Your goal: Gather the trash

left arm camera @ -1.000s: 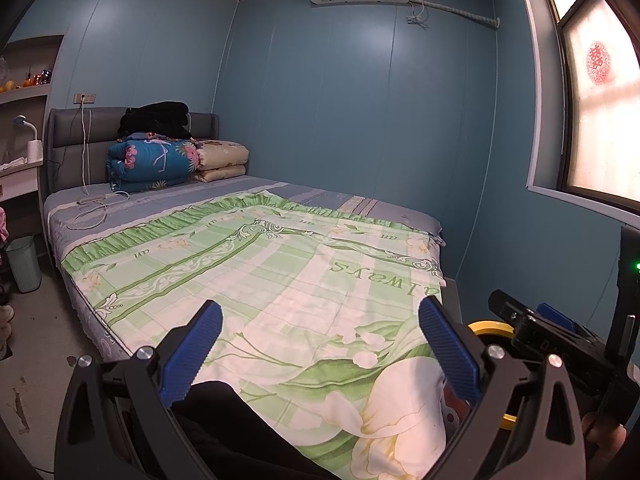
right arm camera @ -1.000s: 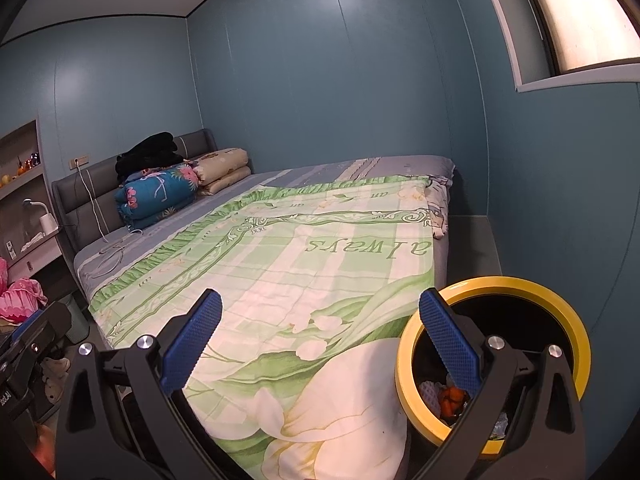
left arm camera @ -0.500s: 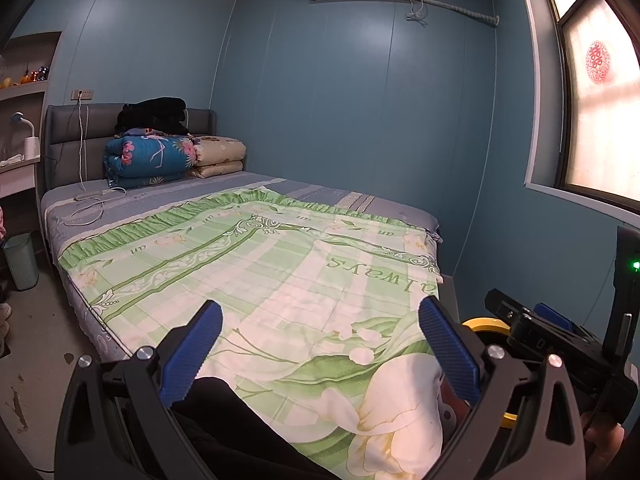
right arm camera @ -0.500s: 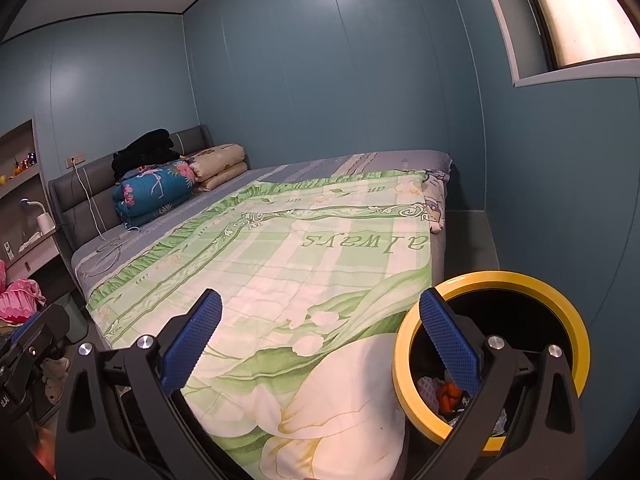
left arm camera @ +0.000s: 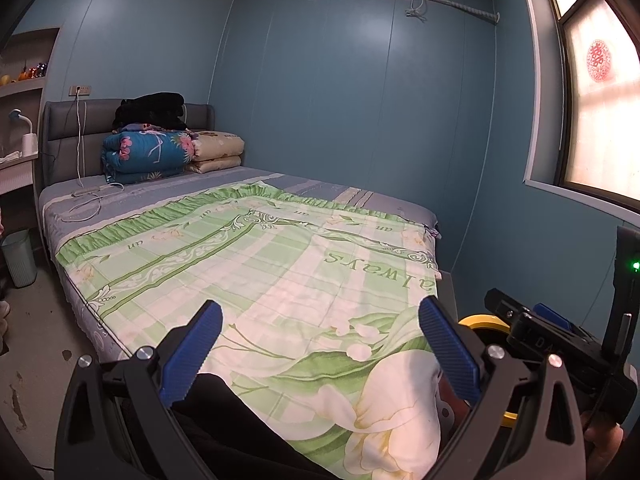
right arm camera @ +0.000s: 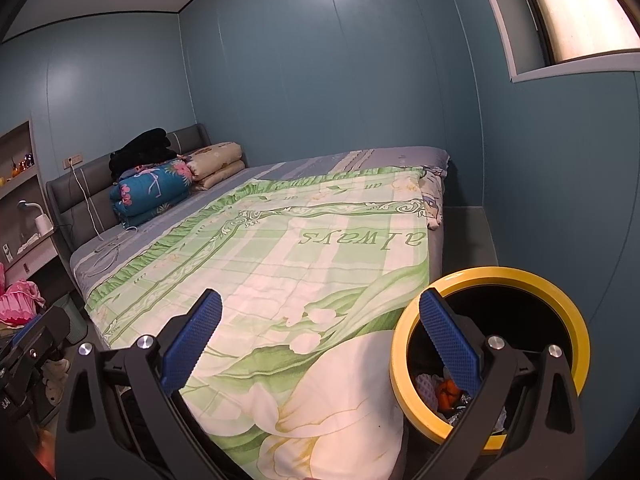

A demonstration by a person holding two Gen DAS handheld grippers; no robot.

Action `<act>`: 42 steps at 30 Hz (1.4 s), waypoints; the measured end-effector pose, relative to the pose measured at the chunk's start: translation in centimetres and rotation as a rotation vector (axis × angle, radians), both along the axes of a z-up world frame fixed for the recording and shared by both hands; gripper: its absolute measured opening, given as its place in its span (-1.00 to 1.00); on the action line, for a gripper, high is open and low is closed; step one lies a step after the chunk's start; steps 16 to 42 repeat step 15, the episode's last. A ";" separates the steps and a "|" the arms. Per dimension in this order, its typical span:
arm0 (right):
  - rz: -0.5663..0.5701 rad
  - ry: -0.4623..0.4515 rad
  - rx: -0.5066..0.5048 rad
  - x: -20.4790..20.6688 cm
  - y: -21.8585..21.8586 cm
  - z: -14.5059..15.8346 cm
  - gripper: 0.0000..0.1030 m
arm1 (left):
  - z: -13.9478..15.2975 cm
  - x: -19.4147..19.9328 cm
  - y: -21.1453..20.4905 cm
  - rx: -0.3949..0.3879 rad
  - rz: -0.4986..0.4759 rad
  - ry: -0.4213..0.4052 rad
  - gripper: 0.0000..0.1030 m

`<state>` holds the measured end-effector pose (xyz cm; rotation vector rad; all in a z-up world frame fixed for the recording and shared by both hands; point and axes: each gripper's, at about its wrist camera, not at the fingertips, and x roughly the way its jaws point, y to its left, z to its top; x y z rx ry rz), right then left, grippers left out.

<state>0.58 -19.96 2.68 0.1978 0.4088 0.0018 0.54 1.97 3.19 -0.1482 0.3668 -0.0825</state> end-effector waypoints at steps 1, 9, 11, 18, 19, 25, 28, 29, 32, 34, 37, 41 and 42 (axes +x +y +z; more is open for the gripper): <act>-0.001 0.003 0.002 0.0 -0.1 0.0 0.85 | 0.0 0.0 0.0 -0.004 -0.004 0.000 0.84; -0.007 0.011 0.008 0.2 -0.2 -0.2 0.85 | -0.1 -0.1 0.0 -0.002 -0.009 0.002 0.84; -0.008 0.012 0.008 0.2 -0.2 -0.2 0.85 | -0.1 0.0 -0.1 -0.002 -0.011 0.005 0.84; -0.008 0.012 0.008 0.2 -0.2 -0.2 0.85 | -0.1 0.0 -0.1 -0.001 -0.013 0.005 0.84; -0.008 0.012 0.008 0.2 -0.2 -0.2 0.85 | -0.1 0.0 -0.1 -0.001 -0.013 0.005 0.84; -0.008 0.012 0.008 0.2 -0.2 -0.2 0.85 | -0.1 0.0 -0.1 -0.001 -0.013 0.005 0.84; -0.008 0.012 0.008 0.2 -0.2 -0.2 0.85 | -0.1 0.0 -0.1 -0.001 -0.013 0.005 0.84; -0.008 0.012 0.008 0.2 -0.2 -0.2 0.85 | -0.1 0.0 -0.1 -0.001 -0.013 0.005 0.84; -0.008 0.012 0.008 0.2 -0.2 -0.2 0.85 | -0.1 0.0 -0.1 -0.001 -0.013 0.005 0.84; -0.008 0.012 0.008 0.2 -0.2 -0.2 0.85 | -0.1 0.0 -0.1 -0.001 -0.013 0.005 0.84; -0.008 0.012 0.008 0.2 -0.2 -0.2 0.85 | -0.1 0.0 -0.1 -0.001 -0.013 0.005 0.84; -0.008 0.012 0.008 0.2 -0.2 -0.2 0.85 | -0.1 0.0 -0.1 -0.001 -0.013 0.005 0.84; -0.008 0.012 0.008 0.2 -0.2 -0.2 0.85 | -0.1 0.0 -0.1 -0.001 -0.013 0.005 0.84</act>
